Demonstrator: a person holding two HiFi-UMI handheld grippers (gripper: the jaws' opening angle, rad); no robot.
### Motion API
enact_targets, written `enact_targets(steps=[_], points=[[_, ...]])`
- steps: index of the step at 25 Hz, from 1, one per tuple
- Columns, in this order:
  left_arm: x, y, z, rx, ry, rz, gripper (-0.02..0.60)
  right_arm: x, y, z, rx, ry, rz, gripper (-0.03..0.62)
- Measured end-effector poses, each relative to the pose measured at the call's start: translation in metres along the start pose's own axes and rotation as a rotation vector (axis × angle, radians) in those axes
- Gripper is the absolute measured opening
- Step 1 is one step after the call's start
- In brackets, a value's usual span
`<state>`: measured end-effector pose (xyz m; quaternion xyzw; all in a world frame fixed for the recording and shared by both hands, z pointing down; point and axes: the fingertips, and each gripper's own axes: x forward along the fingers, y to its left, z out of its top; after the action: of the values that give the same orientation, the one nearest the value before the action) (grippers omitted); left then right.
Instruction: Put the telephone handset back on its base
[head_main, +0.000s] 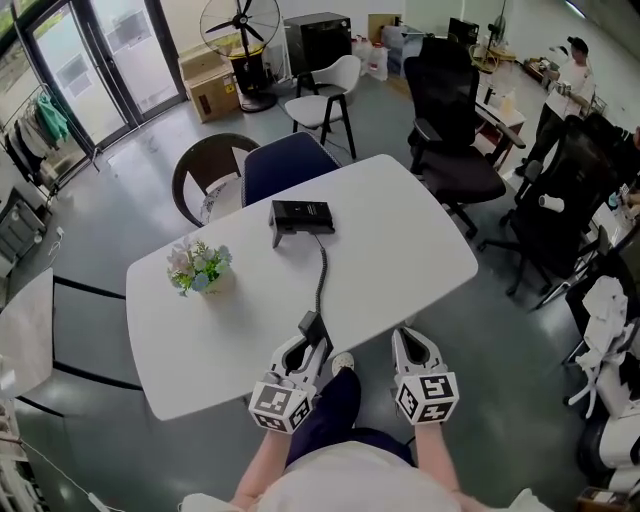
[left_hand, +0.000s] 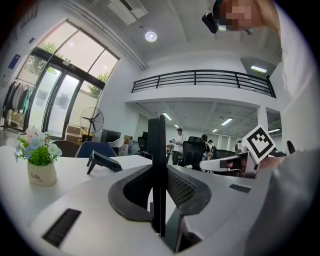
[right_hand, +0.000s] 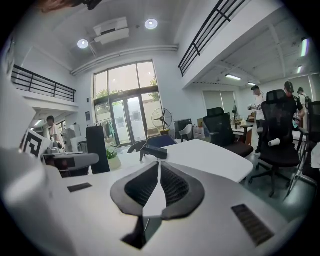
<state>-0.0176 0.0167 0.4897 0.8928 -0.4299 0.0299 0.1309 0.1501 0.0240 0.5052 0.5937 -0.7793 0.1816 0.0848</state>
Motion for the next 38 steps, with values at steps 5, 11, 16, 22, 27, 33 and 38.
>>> enact_targets(steps=[5,11,16,22,27,33,38], points=[[0.039,0.02,0.017,-0.005,-0.014,-0.002,0.083,0.04,-0.016,0.028,-0.015,-0.012,0.006,0.04],[0.074,0.045,0.031,-0.014,-0.022,0.015,0.083,0.082,-0.027,0.048,-0.028,0.0,0.027,0.04],[0.095,0.067,0.037,-0.022,-0.026,0.042,0.083,0.112,-0.033,0.06,-0.037,0.004,0.042,0.04],[0.114,0.084,0.038,-0.041,-0.023,0.066,0.083,0.136,-0.04,0.065,-0.043,0.026,0.055,0.04],[0.126,0.103,0.036,-0.066,-0.02,0.089,0.083,0.16,-0.042,0.067,-0.059,0.052,0.071,0.04],[0.131,0.128,0.035,-0.076,-0.034,0.118,0.083,0.185,-0.04,0.065,-0.042,0.072,0.102,0.04],[0.127,0.136,0.041,-0.095,-0.049,0.146,0.083,0.196,-0.038,0.063,-0.068,0.107,0.124,0.04]])
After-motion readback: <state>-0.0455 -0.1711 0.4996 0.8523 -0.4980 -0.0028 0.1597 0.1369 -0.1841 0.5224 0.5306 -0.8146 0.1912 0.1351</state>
